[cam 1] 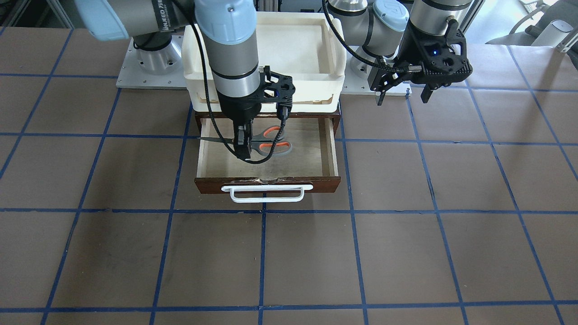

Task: Put scissors in drawer and close it
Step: 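Carry the scissors with the right gripper over the open drawer, then lower the scissors into the drawer and open the right gripper, then raise the right gripper away from the drawer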

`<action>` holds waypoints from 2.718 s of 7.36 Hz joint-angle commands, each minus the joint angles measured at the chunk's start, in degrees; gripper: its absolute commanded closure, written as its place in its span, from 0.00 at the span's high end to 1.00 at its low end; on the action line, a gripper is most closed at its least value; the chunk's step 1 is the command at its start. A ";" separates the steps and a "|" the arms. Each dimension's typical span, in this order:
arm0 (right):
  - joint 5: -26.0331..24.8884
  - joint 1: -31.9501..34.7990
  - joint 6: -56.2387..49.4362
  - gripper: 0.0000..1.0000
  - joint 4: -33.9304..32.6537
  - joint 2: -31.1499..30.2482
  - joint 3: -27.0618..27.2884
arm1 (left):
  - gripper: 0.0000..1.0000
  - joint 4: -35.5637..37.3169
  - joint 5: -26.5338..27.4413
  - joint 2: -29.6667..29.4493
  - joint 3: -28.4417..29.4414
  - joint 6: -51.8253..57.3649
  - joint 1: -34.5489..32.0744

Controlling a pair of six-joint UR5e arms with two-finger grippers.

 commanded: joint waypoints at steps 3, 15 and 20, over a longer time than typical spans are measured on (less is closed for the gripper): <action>-0.25 3.21 2.60 0.00 -1.28 5.02 -0.92 | 1.00 -0.12 0.07 -0.05 -0.09 -0.09 -0.05; -1.56 -0.20 9.96 1.00 -6.81 0.90 -2.84 | 1.00 -0.91 -0.46 -0.05 0.61 6.50 1.18; -1.65 -12.04 37.79 1.00 5.37 -10.60 -2.24 | 1.00 -0.12 0.15 -1.46 2.46 7.03 2.93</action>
